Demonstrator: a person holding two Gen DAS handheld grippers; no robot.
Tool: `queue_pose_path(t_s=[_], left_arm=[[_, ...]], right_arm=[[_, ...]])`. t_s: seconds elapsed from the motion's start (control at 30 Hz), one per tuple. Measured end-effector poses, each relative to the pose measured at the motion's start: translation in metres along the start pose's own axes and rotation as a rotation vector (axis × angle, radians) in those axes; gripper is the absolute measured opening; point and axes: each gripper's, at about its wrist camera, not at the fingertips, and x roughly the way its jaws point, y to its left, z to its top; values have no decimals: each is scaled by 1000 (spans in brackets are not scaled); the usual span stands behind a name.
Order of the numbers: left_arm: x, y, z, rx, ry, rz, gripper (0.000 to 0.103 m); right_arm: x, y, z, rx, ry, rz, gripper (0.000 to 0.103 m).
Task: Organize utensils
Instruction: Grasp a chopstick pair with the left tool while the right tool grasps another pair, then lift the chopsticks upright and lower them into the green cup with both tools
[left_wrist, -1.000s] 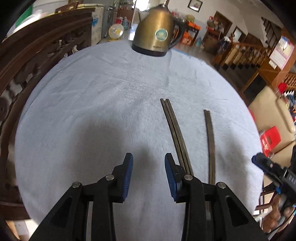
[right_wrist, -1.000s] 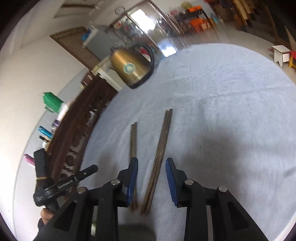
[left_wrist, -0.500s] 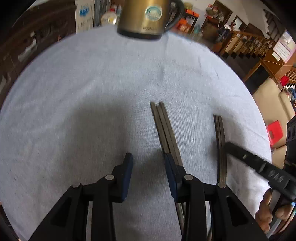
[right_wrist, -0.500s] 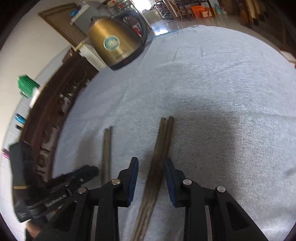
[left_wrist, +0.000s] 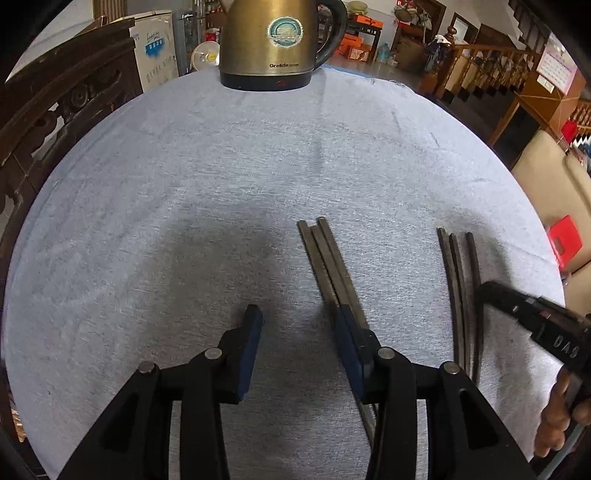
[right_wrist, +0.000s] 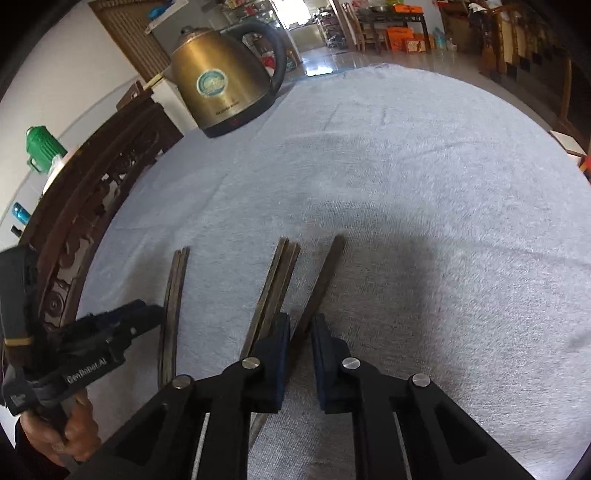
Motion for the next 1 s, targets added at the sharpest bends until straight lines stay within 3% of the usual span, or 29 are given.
queue_pose_path(t_s=[0.13,0.33,0.4,0.53,0.67,0.8,0.83,0.93,1.0], left_arm=[[0,8,1,13,15,44,42],[-1,17,11,-50,32,-14,42],[4,15,16,-51,32,-2,43],[10,9,22,-45,32,38,57],[19,0,32,0,47,118,58],[25,-2,43,-34,66,126,57],[27,-3,45,-27,64,124,52],[29,-9,49,15,45,119,18],[28,-11,48,29,44,116,10]], right_arm=[[3,4,8,22,16,-17,18],[19,8,17,24,24,-62,18],[21,8,19,9,28,-62,18],[22,9,21,-15,38,-74,13],[24,10,26,-20,49,-90,13],[31,20,33,-44,54,-147,13],[31,23,34,-58,60,-157,13],[29,25,34,-82,74,-160,11],[27,23,33,-80,79,-153,8]])
